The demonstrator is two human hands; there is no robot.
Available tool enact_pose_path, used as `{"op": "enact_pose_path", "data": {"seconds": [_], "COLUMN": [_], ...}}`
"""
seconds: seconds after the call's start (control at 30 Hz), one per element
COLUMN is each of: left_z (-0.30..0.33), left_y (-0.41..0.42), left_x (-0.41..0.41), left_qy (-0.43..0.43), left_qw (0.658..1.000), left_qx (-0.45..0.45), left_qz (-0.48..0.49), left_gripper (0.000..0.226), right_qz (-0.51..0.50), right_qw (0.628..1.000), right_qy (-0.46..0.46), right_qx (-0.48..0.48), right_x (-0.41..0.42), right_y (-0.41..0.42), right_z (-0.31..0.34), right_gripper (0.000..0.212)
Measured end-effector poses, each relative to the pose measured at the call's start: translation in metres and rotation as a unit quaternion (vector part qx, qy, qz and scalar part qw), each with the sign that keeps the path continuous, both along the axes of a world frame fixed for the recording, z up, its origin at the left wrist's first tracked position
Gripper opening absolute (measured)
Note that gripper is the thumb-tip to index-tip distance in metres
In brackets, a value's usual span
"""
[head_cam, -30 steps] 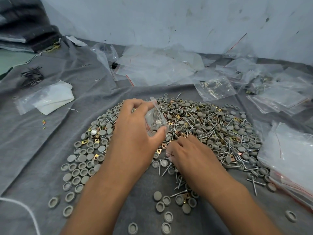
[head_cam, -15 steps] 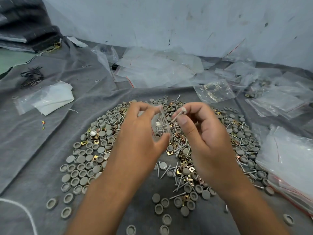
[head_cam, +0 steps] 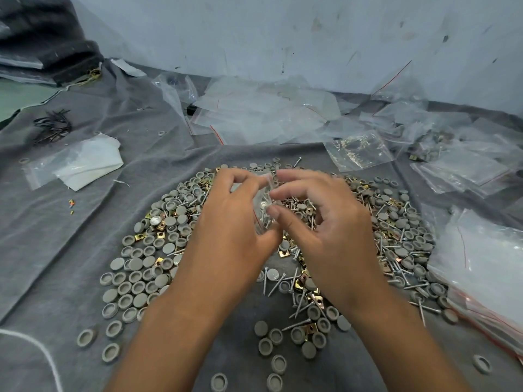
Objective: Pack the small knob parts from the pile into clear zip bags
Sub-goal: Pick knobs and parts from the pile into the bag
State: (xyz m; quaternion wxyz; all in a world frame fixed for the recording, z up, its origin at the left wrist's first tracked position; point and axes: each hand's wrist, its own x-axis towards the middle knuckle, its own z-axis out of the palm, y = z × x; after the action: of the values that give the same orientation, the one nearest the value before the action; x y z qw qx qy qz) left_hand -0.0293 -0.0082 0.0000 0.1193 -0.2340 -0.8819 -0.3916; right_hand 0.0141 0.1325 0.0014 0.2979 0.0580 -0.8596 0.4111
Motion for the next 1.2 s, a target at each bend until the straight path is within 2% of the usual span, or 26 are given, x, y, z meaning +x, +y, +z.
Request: {"op": "enact_pose_path", "data": {"seconds": [0.2,0.23,0.3,0.37,0.4,0.47,0.57,0.67,0.77,0.9,1.2], "left_z": [0.001,0.002,0.002,0.002,0.002,0.001,0.0,0.0,0.0,0.001,0.002], "left_y": [-0.004,-0.004,-0.005,-0.006,-0.006,-0.006,-0.005,-0.006,-0.006,-0.006,-0.006], "left_x": [0.0,0.0,-0.001,-0.002,-0.002,-0.003,-0.004,-0.004,-0.003,-0.004,-0.003], "left_qy": [0.006,0.007,0.009,0.011,0.011,0.008,0.007,0.005,0.004,0.003,0.004], "left_qw": [1.0,1.0,0.999,0.999,0.999,0.999,0.999,0.999,0.999,0.999,0.999], "left_qx": [-0.005,-0.003,0.008,0.017,0.019,0.019,0.023,0.028,0.027,0.022,0.026], "left_qz": [0.012,0.016,0.029,0.037,0.038,0.038,0.039,0.038,0.038,0.039,0.039], "left_gripper": [0.066,0.066,0.065,0.064,0.064,0.064,0.063,0.063,0.063,0.063,0.061], "right_qz": [-0.033,-0.034,-0.007,0.039,0.051,0.065,0.091,0.131,0.13,0.136,0.158], "right_qw": [0.999,0.999,0.984,0.943,0.926,0.912,0.909,0.898,0.891,0.886,0.883], "right_qy": [0.006,-0.027,-0.176,-0.317,-0.343,-0.338,-0.318,-0.321,-0.296,-0.285,-0.273], "right_qx": [-0.027,-0.025,0.001,0.09,0.146,0.222,0.252,0.271,0.32,0.339,0.348], "right_x": [0.001,0.002,0.002,0.006,0.008,0.012,0.011,0.01,0.009,0.005,0.007], "right_y": [0.013,0.017,0.023,0.022,0.02,0.011,0.005,0.007,0.01,0.008,0.015], "right_z": [0.0,0.0,-0.004,-0.014,-0.019,-0.026,-0.028,-0.027,-0.027,-0.028,-0.029], "right_gripper": [0.009,0.011,0.015,0.012,0.01,0.016,0.03,0.022,0.015,0.008,0.013]}}
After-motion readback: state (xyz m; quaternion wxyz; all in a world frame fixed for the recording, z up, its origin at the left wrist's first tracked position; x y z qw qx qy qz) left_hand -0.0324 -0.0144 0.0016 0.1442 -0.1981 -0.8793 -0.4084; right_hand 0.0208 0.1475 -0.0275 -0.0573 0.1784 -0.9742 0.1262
